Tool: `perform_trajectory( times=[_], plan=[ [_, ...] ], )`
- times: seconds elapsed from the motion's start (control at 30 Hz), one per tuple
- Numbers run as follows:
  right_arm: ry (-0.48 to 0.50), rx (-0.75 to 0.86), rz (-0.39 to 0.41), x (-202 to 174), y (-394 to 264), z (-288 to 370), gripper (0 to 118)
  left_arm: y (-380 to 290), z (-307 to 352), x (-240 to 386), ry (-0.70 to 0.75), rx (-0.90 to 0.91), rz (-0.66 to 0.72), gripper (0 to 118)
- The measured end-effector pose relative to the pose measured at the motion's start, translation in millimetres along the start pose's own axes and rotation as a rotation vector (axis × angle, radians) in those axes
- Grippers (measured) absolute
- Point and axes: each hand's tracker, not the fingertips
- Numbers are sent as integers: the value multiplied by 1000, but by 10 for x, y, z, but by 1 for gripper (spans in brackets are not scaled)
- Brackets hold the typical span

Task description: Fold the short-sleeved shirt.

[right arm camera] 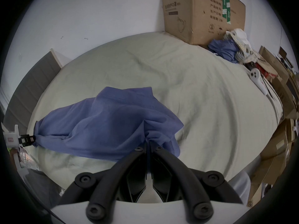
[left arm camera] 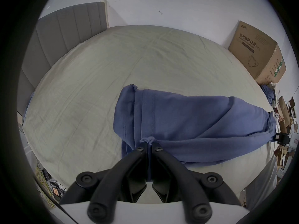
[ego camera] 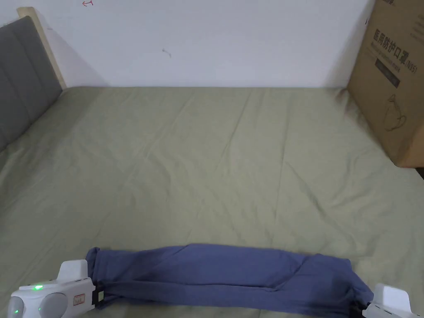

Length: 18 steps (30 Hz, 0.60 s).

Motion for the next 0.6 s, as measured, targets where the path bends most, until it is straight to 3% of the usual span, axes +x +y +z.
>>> perform_trajectory(
  times=[0.03,0.07,0.1,0.13,0.2,0.23,0.3,0.6],
  plan=[
    [3,9,-4,-24,9,66,5,24,31,9,0,0,1,19],
    [7,31,-6,-52,33,145,12,55,95,24,-2,1,4,42],
    [4,50,2,-86,71,230,28,87,165,34,-8,5,15,66],
    [1,87,19,-144,128,362,40,135,246,46,-15,16,30,79],
    [14,180,59,-243,270,595,45,236,468,98,-24,96,52,84],
    [27,225,76,-295,351,701,65,294,596,132,-35,144,45,99],
    [38,325,113,-426,549,937,79,428,845,208,-58,250,37,100],
    [61,695,198,-1050,1144,1613,80,803,1725,707,-16,713,-52,100]
  ],
)
